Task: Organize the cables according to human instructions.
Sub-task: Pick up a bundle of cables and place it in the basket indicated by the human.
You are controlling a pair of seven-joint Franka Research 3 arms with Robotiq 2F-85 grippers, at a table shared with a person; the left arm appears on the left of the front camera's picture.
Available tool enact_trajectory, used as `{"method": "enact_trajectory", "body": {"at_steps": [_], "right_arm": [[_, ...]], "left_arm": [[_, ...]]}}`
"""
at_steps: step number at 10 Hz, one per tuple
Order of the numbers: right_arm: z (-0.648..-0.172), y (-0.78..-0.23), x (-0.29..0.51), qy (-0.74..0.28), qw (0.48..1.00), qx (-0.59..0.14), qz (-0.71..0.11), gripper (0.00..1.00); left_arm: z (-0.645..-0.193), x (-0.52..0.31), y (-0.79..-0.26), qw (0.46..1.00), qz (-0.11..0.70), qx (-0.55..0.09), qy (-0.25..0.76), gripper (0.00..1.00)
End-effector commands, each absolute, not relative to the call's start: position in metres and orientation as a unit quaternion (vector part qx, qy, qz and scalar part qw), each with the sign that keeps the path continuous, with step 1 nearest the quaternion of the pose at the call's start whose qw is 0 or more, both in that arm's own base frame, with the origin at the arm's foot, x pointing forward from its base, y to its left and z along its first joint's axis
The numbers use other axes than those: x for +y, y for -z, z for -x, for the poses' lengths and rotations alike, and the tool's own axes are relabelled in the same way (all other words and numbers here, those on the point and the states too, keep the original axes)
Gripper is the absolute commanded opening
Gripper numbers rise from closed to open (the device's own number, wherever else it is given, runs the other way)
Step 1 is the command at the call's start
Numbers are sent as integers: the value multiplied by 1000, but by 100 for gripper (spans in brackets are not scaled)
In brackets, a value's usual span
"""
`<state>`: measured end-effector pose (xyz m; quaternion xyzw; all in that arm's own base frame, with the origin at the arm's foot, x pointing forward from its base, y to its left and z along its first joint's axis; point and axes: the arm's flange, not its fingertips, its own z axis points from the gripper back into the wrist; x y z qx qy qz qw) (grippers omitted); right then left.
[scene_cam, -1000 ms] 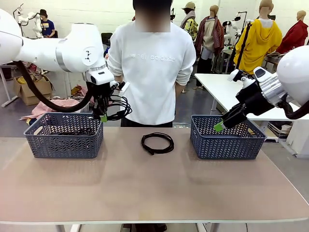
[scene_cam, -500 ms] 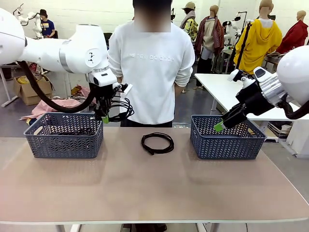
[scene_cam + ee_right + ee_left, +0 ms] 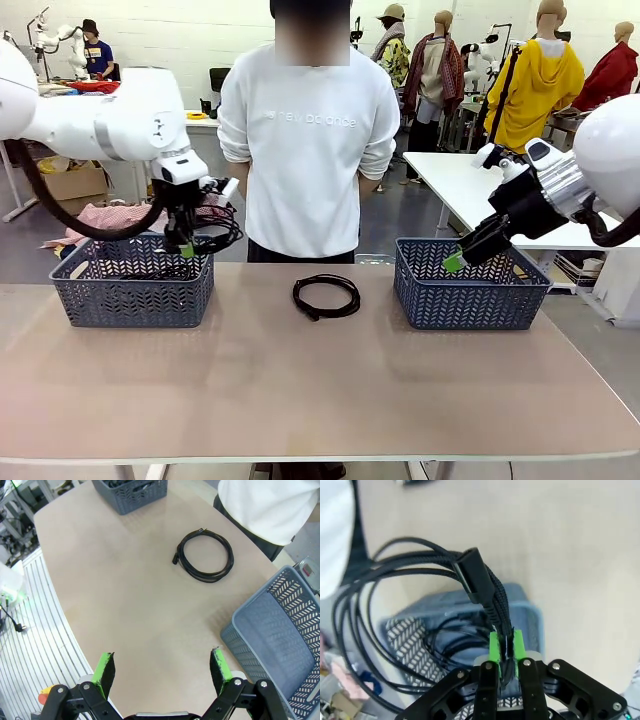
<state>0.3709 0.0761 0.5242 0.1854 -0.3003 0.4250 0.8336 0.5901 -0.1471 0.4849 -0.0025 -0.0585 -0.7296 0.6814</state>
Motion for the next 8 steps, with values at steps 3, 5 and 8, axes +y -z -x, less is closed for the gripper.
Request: {"method": "enact_trajectory", "body": {"at_steps": [3,5,8], "right_arm": [[-372,-523,77,-425,829,-305,-196,100],[-372,-523,77,-425,829,-305,-196,100],[-372,-523,77,-425,829,-305,-196,100]], "left_arm": [[-599,-104,-484,697,6,-92,712,12],[-596,-84,-476,709,5,-96,698,12],[-590,-59,-464,728,-2,-92,679,12]]}}
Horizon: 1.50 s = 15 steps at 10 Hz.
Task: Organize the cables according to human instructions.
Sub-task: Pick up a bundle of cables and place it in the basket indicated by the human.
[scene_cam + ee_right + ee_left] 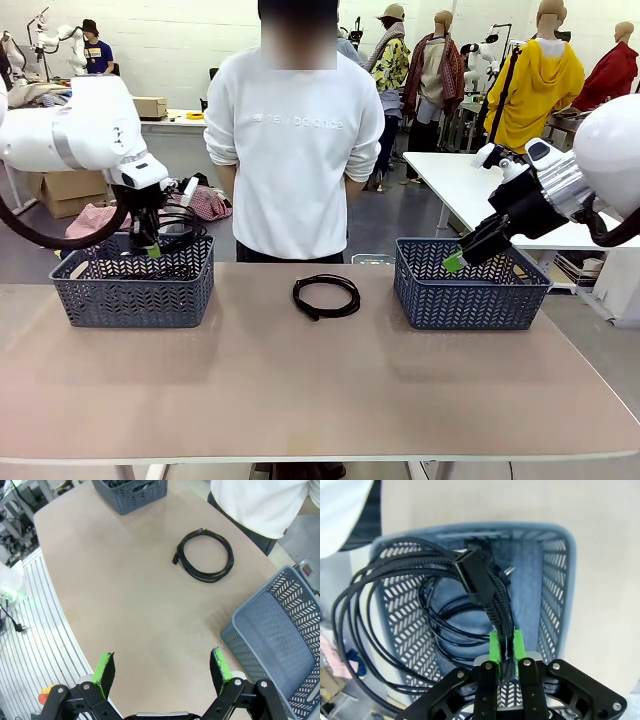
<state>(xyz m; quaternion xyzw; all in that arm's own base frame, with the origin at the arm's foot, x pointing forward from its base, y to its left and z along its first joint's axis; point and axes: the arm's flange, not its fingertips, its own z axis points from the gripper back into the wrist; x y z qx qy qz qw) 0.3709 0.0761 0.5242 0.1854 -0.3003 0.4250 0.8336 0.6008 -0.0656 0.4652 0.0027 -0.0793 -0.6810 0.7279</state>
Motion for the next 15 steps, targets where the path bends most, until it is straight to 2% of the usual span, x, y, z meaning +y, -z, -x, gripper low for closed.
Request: {"method": "enact_trajectory", "body": {"at_steps": [1,6,7,8,9,10,11,12,13,14,15], "right_arm": [[-372,-523,77,-425,829,-305,-196,100],[-372,-523,77,-425,829,-305,-196,100],[-372,-523,77,-425,829,-305,-196,100],[-372,-523,77,-425,829,-305,-196,100],[-372,-523,77,-425,829,-305,-196,100],[-372,-523,77,-425,829,-305,-196,100],[-372,-523,77,-425,829,-305,-196,100],[-372,-523,77,-425,829,-305,-196,100],[-372,-523,77,-425,829,-305,-196,100],[-372,-523,77,-425,829,-305,-196,100],[-372,-523,77,-425,829,-305,-196,100]], "left_arm": [[-589,-55,-460,728,-5,-94,679,12],[-594,-52,-439,721,-16,-92,686,12],[-594,-51,-438,717,-13,-89,692,31],[-594,-51,-437,712,-12,-85,697,32],[-594,-53,-438,711,-13,-84,698,51],[-595,-52,-438,713,-13,-84,696,36],[-596,-52,-438,715,-14,-84,693,70],[-595,-52,-442,716,-9,-82,693,57],[-595,-52,-447,716,-7,-81,693,90],[-595,-52,-452,714,3,-81,695,77],[-596,-52,-456,713,15,-82,697,100]]}}
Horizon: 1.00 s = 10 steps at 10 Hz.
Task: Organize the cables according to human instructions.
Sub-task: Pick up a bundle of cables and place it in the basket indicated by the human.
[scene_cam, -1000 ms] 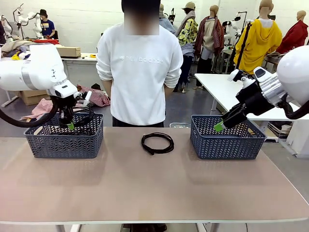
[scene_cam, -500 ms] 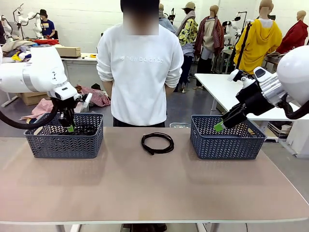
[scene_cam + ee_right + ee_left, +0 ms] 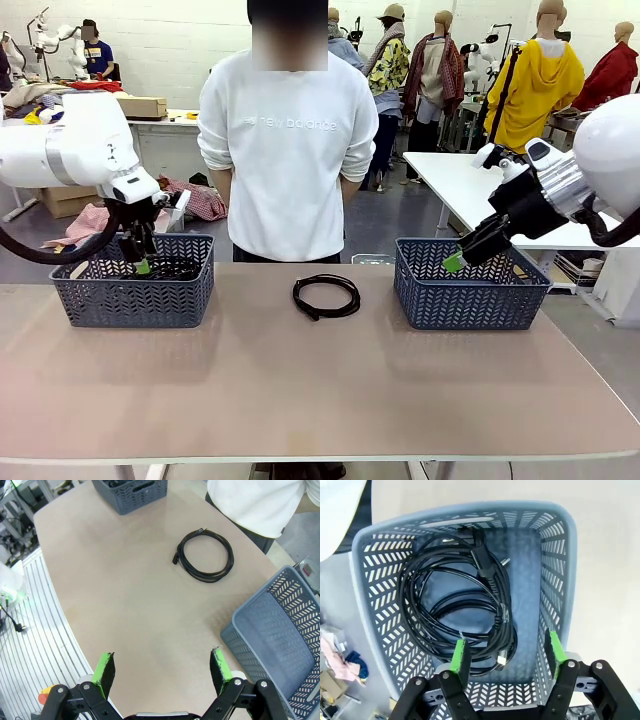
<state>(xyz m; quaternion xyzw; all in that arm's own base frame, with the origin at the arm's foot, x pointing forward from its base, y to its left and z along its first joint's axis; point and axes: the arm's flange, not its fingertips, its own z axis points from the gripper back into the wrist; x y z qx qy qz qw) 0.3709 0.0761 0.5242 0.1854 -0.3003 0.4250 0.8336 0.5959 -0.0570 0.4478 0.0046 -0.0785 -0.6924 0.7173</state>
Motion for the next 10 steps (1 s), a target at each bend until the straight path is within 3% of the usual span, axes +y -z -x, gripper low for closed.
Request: {"method": "enact_trajectory", "body": {"at_steps": [1,2,10], "right_arm": [[-372,-523,77,-425,829,-305,-196,100],[-372,-523,77,-425,829,-305,-196,100],[-372,-523,77,-425,829,-305,-196,100]], "left_arm": [[-596,-53,-460,711,20,-80,698,84],[-596,-54,-463,709,24,-80,700,100],[-597,-60,-466,713,15,-73,697,100]]}}
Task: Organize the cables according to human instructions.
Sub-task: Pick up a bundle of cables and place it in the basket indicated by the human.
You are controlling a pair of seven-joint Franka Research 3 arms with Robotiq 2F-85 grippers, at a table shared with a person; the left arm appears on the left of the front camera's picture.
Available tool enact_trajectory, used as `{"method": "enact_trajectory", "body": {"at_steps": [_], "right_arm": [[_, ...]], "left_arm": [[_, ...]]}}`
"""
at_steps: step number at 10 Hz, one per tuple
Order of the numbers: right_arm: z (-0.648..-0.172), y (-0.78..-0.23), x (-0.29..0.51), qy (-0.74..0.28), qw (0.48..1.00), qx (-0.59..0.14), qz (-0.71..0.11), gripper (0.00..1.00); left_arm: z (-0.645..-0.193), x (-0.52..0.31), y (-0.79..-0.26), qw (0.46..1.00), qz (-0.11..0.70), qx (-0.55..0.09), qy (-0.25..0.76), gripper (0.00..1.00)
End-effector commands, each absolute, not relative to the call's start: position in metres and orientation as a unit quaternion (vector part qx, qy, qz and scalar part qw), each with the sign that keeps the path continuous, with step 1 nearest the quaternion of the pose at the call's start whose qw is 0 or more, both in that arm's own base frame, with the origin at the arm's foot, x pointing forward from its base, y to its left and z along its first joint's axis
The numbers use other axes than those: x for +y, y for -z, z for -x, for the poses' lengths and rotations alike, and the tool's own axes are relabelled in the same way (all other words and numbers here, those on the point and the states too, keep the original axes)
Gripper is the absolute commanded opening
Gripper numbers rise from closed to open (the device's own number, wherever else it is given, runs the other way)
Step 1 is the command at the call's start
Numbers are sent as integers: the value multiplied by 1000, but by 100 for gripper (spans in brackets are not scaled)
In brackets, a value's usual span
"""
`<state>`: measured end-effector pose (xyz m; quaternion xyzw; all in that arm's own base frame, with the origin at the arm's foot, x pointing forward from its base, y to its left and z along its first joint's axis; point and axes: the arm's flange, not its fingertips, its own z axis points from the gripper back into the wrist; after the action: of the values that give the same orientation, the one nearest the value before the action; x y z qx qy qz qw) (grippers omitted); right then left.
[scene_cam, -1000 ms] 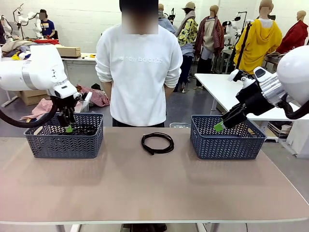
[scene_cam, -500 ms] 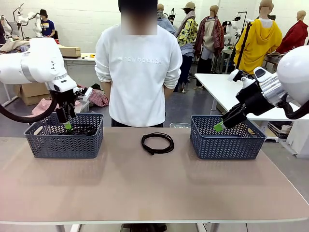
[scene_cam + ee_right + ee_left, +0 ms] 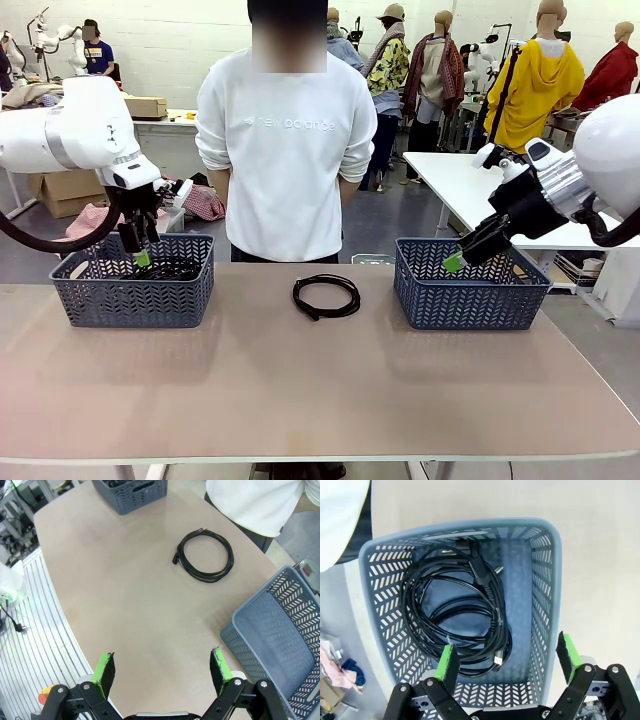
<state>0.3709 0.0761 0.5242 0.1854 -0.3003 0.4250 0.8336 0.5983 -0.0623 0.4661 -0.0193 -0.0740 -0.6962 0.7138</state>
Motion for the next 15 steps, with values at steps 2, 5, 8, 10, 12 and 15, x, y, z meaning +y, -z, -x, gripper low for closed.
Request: {"method": "enact_trajectory", "body": {"at_steps": [2,5,8,10,12,15], "right_arm": [[-372,-523,77,-425,829,-305,-196,100],[-372,-523,77,-425,829,-305,-196,100],[-372,-523,77,-425,829,-305,-196,100],[-372,-523,77,-425,829,-305,-196,100],[-372,-523,77,-425,829,-305,-196,100],[-372,-523,77,-425,829,-305,-196,100]], "left_arm": [[-597,-60,-466,713,15,-73,697,100],[-570,-92,-472,742,43,-97,661,100],[-522,-119,-481,758,52,-140,635,100],[-487,-136,-475,762,64,-164,624,100],[-456,-148,-466,760,70,-191,617,100],[-421,-156,-452,766,69,-203,607,100]]}}
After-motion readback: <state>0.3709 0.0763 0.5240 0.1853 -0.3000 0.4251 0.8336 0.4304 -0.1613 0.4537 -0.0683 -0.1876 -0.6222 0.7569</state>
